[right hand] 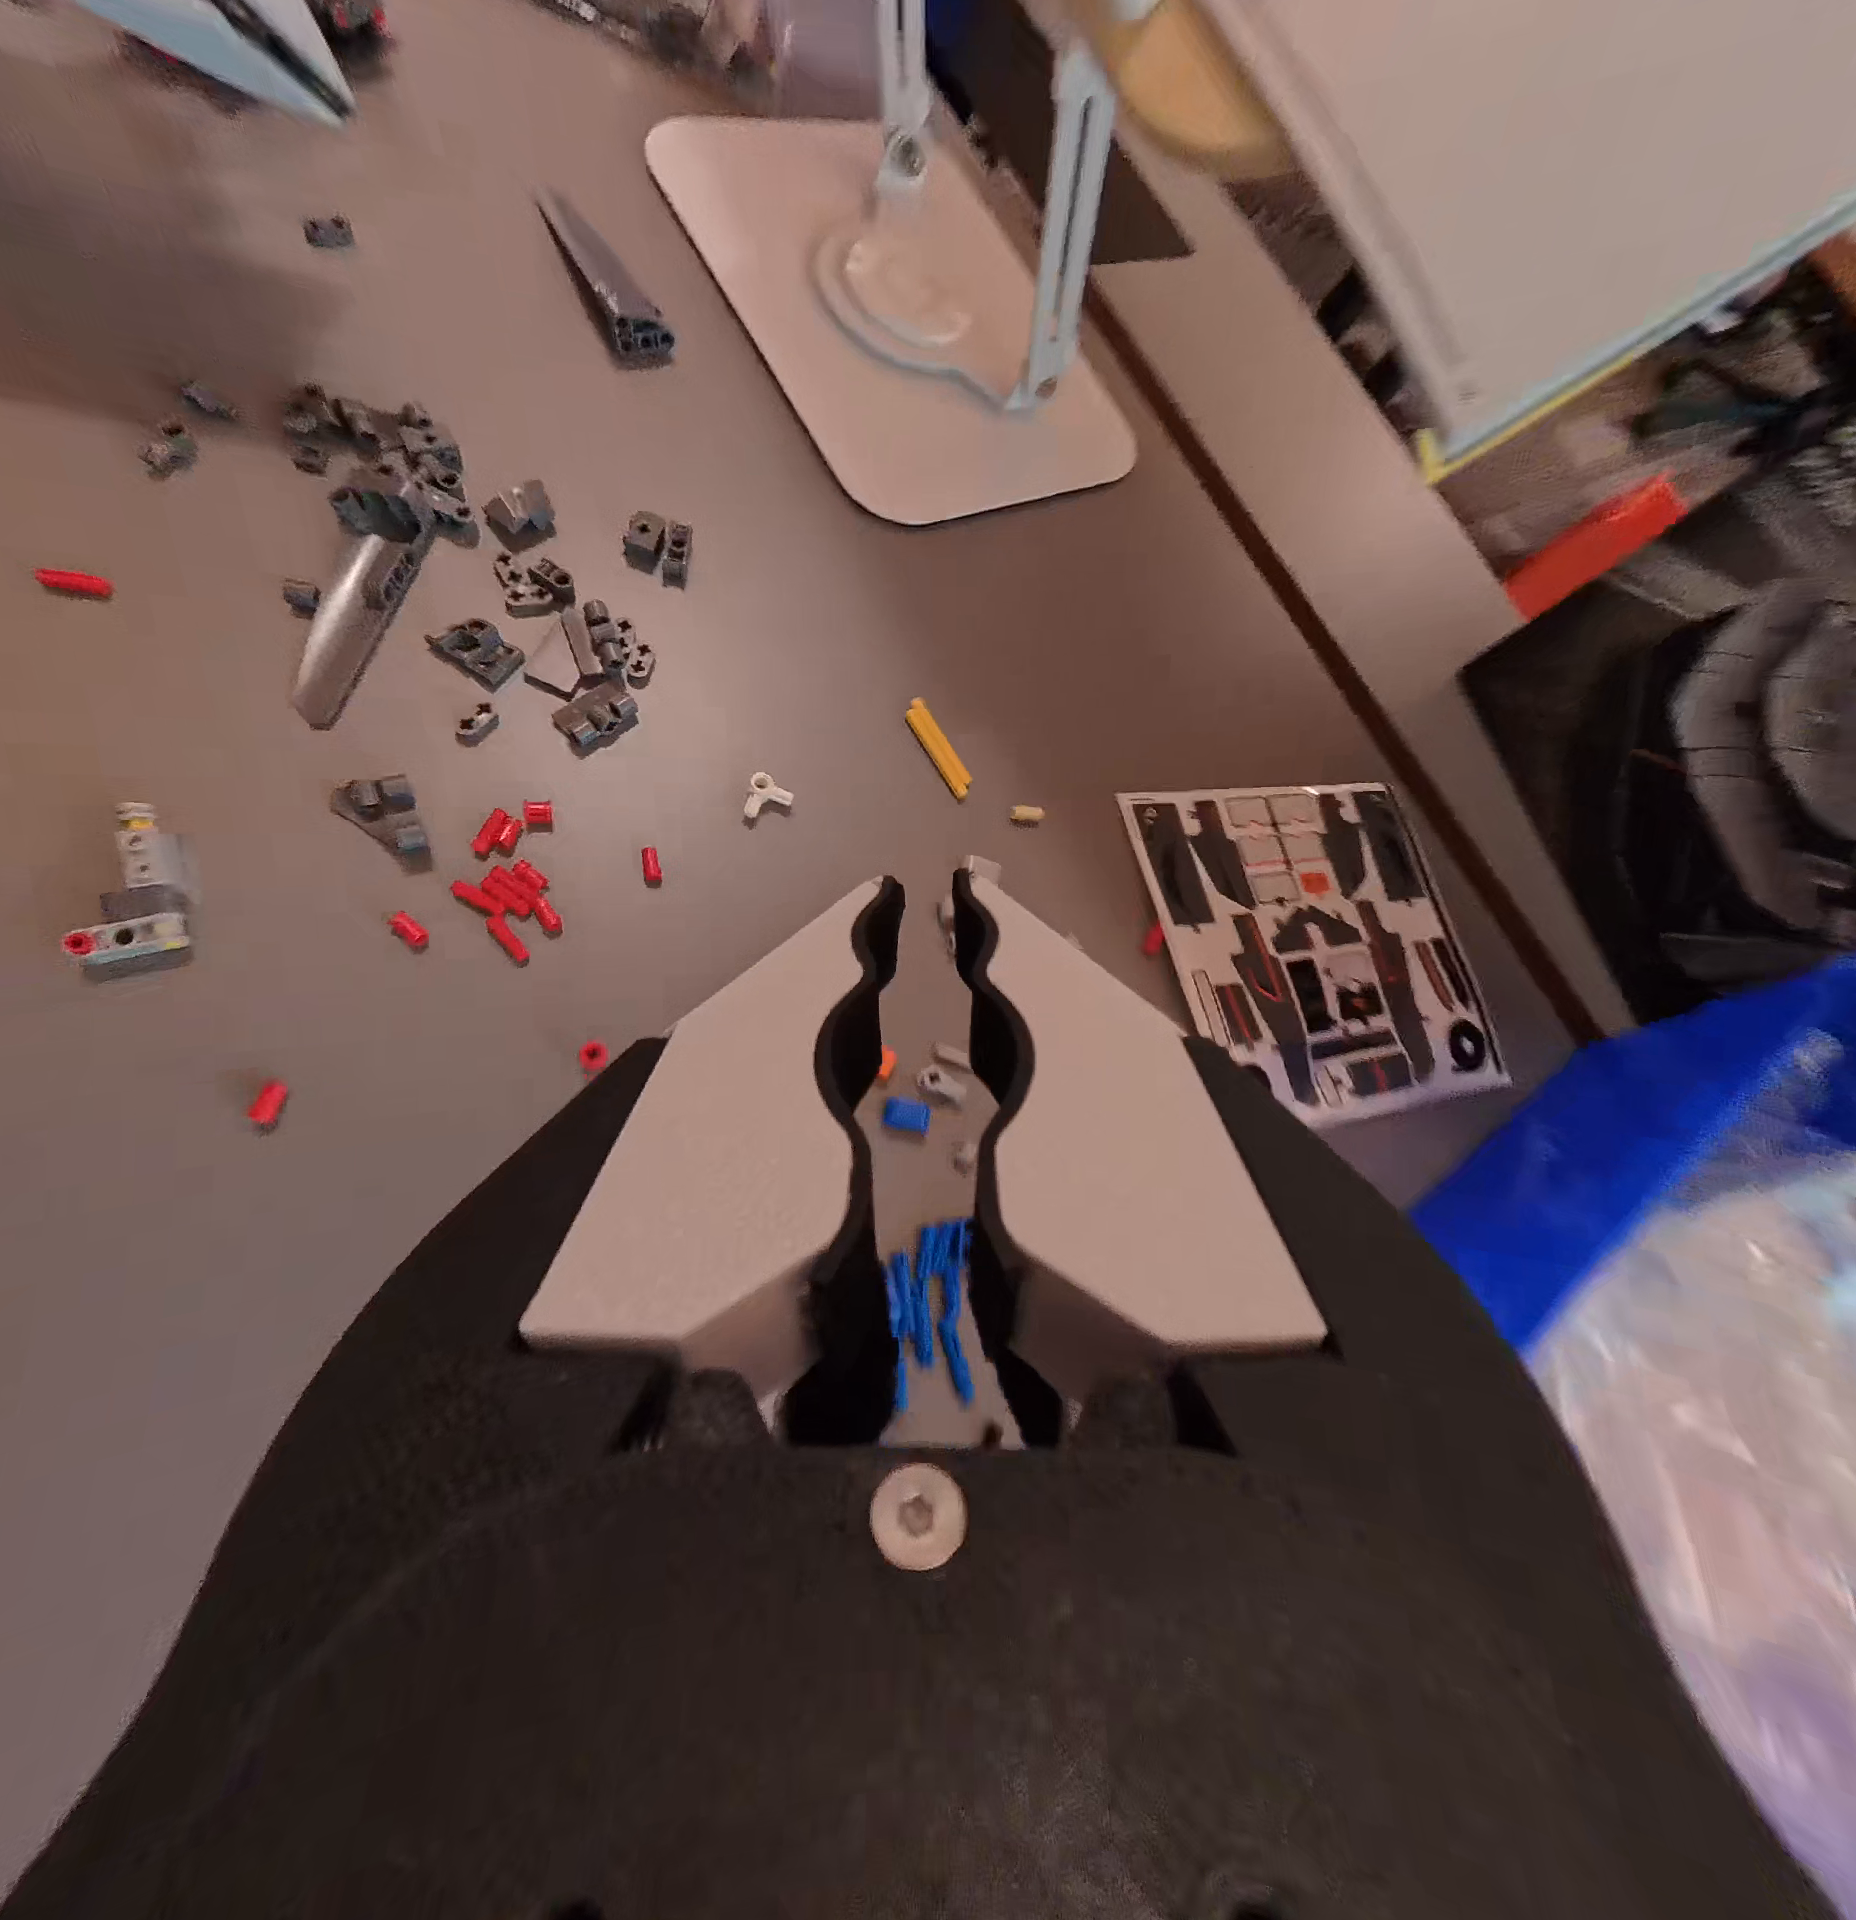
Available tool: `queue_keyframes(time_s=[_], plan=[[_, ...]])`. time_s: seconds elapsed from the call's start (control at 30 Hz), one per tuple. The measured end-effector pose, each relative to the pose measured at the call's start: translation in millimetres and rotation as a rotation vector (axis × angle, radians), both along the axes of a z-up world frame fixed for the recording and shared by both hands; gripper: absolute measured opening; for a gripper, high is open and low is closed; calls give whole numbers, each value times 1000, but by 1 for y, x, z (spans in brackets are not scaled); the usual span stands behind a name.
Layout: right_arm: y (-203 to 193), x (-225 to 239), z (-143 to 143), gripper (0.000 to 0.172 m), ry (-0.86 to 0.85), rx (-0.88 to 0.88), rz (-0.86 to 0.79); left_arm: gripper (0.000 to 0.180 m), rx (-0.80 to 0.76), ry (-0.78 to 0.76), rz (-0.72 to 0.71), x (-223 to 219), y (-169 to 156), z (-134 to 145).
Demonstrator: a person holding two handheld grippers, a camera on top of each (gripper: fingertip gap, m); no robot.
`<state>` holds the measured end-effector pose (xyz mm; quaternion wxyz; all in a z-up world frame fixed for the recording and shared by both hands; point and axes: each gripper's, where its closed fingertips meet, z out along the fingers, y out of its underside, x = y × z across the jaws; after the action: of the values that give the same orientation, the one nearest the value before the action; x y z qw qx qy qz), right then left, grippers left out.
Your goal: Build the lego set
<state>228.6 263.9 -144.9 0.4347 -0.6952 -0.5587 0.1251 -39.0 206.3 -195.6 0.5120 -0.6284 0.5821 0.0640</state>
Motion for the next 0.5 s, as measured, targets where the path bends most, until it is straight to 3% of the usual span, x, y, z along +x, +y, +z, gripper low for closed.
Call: queue_keyframes(time_s=[0.1, 0.2, 0.5], plan=[[-19, 34, 22, 13, 48, 41, -68, 0, -6, 0, 0, 1, 1, -2], [-34, 76, 26, 19, 55, 49, -163, 0, -15, 11, -4, 4, 1, -6], [-70, 156, -16, 22, 65, -76, -329, 0, -12, 13, 23, 1, 6, -8]])
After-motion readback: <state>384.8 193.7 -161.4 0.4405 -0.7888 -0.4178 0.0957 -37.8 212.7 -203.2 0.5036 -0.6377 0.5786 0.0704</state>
